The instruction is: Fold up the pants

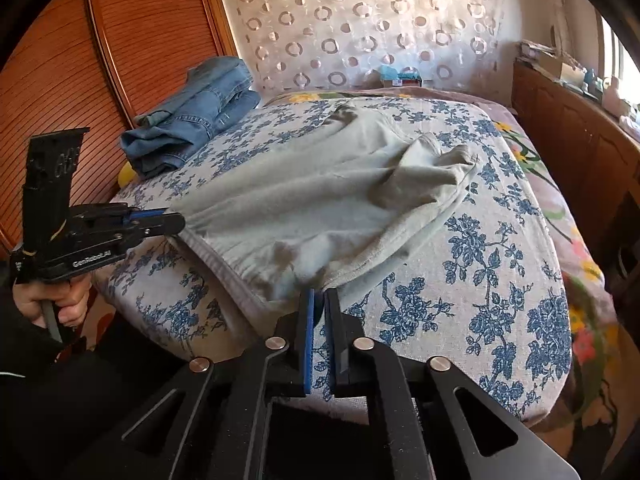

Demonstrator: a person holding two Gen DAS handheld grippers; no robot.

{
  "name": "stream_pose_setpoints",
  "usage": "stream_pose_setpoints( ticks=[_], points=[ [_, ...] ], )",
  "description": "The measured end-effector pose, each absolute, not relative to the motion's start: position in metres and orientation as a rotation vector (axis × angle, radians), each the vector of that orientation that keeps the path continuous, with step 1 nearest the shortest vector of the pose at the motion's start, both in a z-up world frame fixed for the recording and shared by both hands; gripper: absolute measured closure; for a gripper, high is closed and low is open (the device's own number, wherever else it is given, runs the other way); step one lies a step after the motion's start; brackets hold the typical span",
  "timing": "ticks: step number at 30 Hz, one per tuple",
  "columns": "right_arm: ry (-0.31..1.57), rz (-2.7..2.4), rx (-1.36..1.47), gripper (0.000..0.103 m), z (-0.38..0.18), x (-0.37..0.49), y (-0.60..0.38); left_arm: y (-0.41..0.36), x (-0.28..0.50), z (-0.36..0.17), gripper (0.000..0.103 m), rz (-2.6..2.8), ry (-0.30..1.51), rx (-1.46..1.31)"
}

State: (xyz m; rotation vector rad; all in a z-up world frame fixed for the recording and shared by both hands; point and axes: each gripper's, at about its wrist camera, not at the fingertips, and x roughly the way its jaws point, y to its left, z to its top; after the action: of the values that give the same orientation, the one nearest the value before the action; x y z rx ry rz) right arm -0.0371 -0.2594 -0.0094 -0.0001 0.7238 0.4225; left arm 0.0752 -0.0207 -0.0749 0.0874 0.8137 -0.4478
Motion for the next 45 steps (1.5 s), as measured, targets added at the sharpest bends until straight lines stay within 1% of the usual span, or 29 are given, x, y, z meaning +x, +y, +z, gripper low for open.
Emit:
stream_pose_setpoints(
  ticks=[4,6,13,16,18,24,28,32,36,40,45],
  points=[
    [0.698,0.431,-0.008,0.088,-0.004,-0.039,-0.256,-0.018,0.078,-0.080,0.094,-0.441,0.821,0.081],
    [0.696,0.444,-0.010,0.083,-0.003,-0.041,-0.253,-0.016,0.079,-0.083,0.094,-0.439,0.827,0.078],
    [0.718,0.483,-0.020,0.076,-0.011,-0.038,-0.242,-0.014,0.079,-0.087,0.094,-0.444,0.831,0.068],
    [0.735,0.501,-0.027,0.073,-0.015,-0.034,-0.237,-0.014,0.080,-0.087,0.093,-0.443,0.830,0.066],
    [0.754,0.507,-0.041,0.068,-0.019,-0.031,-0.233,-0.013,0.081,-0.088,0.091,-0.445,0.832,0.057],
    [0.767,0.496,-0.113,0.060,-0.025,-0.030,-0.222,-0.009,0.082,-0.088,0.088,-0.453,0.835,0.042],
    [0.761,0.486,-0.159,0.057,-0.026,-0.032,-0.216,-0.008,0.083,-0.088,0.088,-0.456,0.835,0.036],
    [0.759,0.492,-0.176,0.053,-0.028,-0.036,-0.213,-0.007,0.084,-0.089,0.087,-0.459,0.836,0.033],
    [0.757,0.495,-0.193,0.050,-0.028,-0.039,-0.213,-0.006,0.085,-0.090,0.085,-0.461,0.837,0.024],
    [0.753,0.495,-0.212,0.049,-0.030,-0.040,-0.212,-0.005,0.086,-0.090,0.083,-0.462,0.842,0.017],
    [0.740,0.482,-0.251,0.049,-0.032,-0.042,-0.211,-0.004,0.086,-0.090,0.083,-0.468,0.841,0.012]
  ],
)
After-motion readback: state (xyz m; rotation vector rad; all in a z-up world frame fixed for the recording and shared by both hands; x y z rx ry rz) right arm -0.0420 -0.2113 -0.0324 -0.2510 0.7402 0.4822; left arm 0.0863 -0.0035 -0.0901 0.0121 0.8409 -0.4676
